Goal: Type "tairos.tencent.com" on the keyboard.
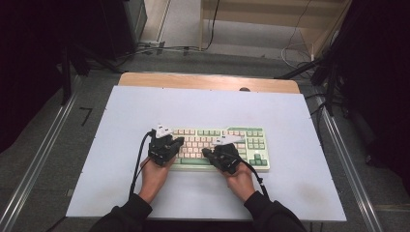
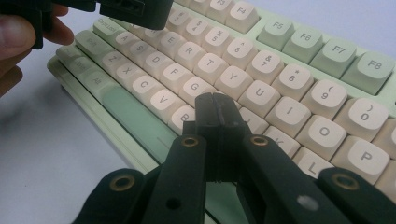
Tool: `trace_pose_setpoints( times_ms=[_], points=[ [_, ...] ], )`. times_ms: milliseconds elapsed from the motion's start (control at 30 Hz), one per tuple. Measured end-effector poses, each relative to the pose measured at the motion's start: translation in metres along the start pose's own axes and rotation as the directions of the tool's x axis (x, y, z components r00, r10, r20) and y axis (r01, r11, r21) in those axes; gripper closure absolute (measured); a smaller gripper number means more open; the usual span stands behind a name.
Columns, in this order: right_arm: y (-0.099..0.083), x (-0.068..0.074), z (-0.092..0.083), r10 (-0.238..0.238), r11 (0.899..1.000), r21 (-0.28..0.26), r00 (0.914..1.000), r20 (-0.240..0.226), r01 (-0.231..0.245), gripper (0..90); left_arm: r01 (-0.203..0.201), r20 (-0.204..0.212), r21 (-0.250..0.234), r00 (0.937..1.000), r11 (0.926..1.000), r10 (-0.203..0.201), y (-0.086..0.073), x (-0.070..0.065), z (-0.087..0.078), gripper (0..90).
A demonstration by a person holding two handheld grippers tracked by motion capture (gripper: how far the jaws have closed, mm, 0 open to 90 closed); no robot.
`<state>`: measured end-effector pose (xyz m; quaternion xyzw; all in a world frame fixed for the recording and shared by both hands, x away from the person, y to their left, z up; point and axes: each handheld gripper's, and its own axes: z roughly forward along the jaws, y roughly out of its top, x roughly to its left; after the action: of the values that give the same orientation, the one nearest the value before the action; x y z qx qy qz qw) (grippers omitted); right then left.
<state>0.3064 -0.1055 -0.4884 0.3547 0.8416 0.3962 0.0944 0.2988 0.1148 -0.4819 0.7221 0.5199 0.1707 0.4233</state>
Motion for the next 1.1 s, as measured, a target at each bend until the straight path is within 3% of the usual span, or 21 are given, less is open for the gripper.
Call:
trace_pose_setpoints(
  times_ms=[533, 767, 1100],
  points=[
    [0.0005, -0.0010, 0.0023, 0.006, 1.000, 0.023, 0.9999, -0.010, -0.006, 87.3, 0.004, 0.001, -0.001, 1.0000, 1.0000, -0.004, 0.0000, 0.0005, -0.0002, 90.0],
    [0.0028, -0.0012, -0.0054, 0.015, 1.000, -0.022, 0.9998, -0.012, -0.016, 87.3, 0.009, 0.010, 0.001, 0.9999, 1.0000, -0.009, 0.0001, 0.0006, -0.0011, 90.0],
    [0.0032, -0.0060, -0.0066, 0.039, 0.999, -0.027, 0.9992, -0.008, -0.039, 87.3, 0.009, 0.019, 0.003, 0.9998, 1.0000, -0.009, -0.0005, -0.0005, -0.0022, 90.0]
  ],
)
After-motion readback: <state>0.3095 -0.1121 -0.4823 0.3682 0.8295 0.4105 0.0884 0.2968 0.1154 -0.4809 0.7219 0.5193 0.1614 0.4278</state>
